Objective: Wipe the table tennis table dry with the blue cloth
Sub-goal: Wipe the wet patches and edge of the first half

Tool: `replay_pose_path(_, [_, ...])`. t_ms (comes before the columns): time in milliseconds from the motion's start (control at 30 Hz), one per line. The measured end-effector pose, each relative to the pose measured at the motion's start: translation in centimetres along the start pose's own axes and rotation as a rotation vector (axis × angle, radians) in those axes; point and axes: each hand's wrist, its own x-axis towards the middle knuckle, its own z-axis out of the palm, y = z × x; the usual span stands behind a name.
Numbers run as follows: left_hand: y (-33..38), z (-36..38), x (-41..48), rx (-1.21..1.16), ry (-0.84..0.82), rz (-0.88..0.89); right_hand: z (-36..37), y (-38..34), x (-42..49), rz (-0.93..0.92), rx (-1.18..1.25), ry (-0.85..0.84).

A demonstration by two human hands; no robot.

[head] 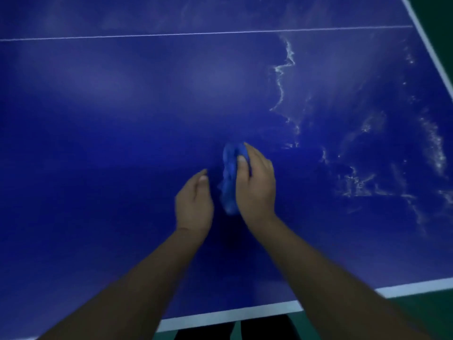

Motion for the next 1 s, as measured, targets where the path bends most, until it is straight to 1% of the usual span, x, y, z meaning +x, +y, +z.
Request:
replay_pose_path(33, [1.9,1.8,-0.4,-0.121,-0.078,-0.06,-1.0,-0.4,-2.4,0.037,0.07,0.029])
replay_pose_path(67, [3.6,3.4,-1.1,-0.223,-0.2,-0.105,-2.0,0.3,-3.9,0.083,0.113,0.038])
replay_pose_path(100, [4.9,5.2,-2.0,-0.328,-0.351,-0.15,-3.4,1.4,-4.0,0.147,0.093,0.053])
replay_pose_path(133, [6.1,6.8,-3.2,-0.362,-0.467,-0.18,-5.2,2.9,-3.2,0.223,0.046,0.072])
replay_pose_path(167, [6.6,8.4,-4.3,-0.355,-0.568,-0.158,-7.0,4.4,-1.8,0.306,0.006,0.11])
replay_pose_path(200, [6.5,9.8,-5.1,-0.352,-0.633,-0.127,-8.6,5.1,-0.5,0.367,-0.022,0.198])
replay_pose_path(233, [6.3,11.0,-5.6,-0.346,-0.614,-0.086,-9.7,5.4,0.3,0.377,-0.026,0.281])
replay_pose_path(267, [6.5,11.2,-5.8,-0.321,-0.573,-0.073,-10.2,5.1,0.3,0.354,0.014,0.319])
replay_pose_path(300, [6.3,11.0,-5.7,-0.334,-0.55,-0.055,-10.2,4.5,-0.3,0.326,0.056,0.278])
replay_pose_path(333, [6.3,10.7,-5.8,-0.347,-0.539,-0.048,-10.0,4.0,-1.3,0.294,0.087,0.196])
replay_pose_path(367, [6.0,10.4,-5.9,-0.301,-0.553,-0.032,-9.6,4.3,-1.8,0.227,0.014,0.107])
replay_pose_path(400, [5.9,9.5,-6.1,-0.219,-0.59,0.026,-9.5,4.7,-1.7,0.185,-0.088,0.041])
replay_pose_path(433, [5.5,7.9,-6.2,-0.112,-0.621,0.085,-9.5,5.3,-0.6,0.172,-0.163,0.036])
replay_pose_path(467, [4.5,6.0,-5.8,-0.057,-0.59,0.108,-9.1,5.8,1.2,0.128,-0.212,0.054])
replay_pose_path(533, [0.6,2.6,-3.3,0.205,-0.304,0.243,-7.0,5.7,5.5,-0.066,-0.294,0.054])
replay_pose_path(567, [-1.1,0.6,-2.0,0.316,-0.164,0.234,-5.3,5.3,7.6,-0.184,-0.343,0.021])
replay_pose_path(600, [-2.7,-1.0,-0.9,0.367,-0.063,0.189,-3.4,5.1,9.6,-0.304,-0.407,-0.026])
replay_pose_path(633, [-4.3,-2.5,-0.1,0.419,-0.006,0.164,-1.6,5.0,11.4,-0.388,-0.479,-0.077])
replay_pose_path(667, [-5.5,-3.8,0.5,0.484,0.033,0.18,0.1,4.9,12.8,-0.419,-0.55,-0.133])
replay_pose_path(733, [-7.5,-5.6,1.1,0.596,0.06,0.278,3.0,5.2,13.9,-0.373,-0.683,-0.238])
replay_pose_path(800, [-8.8,-6.7,1.4,0.653,0.048,0.34,5.2,5.2,12.1,-0.39,-0.748,-0.24])
replay_pose_path(833, [-9.3,-7.0,1.4,0.662,0.043,0.364,5.9,4.8,9.8,-0.448,-0.754,-0.236])
replay_pose_path(900, [-10.0,-7.2,1.5,0.671,0.068,0.377,6.2,4.4,2.8,-0.56,-0.692,-0.325])
replay_pose_path(967, [-10.2,-6.9,1.3,0.704,0.092,0.403,3.8,5.3,-4.6,-0.648,-0.649,-0.43])
replay_pose_path(1000, [-10.4,-6.6,1.1,0.733,0.089,0.421,1.9,6.4,-6.9,-0.67,-0.629,-0.439])
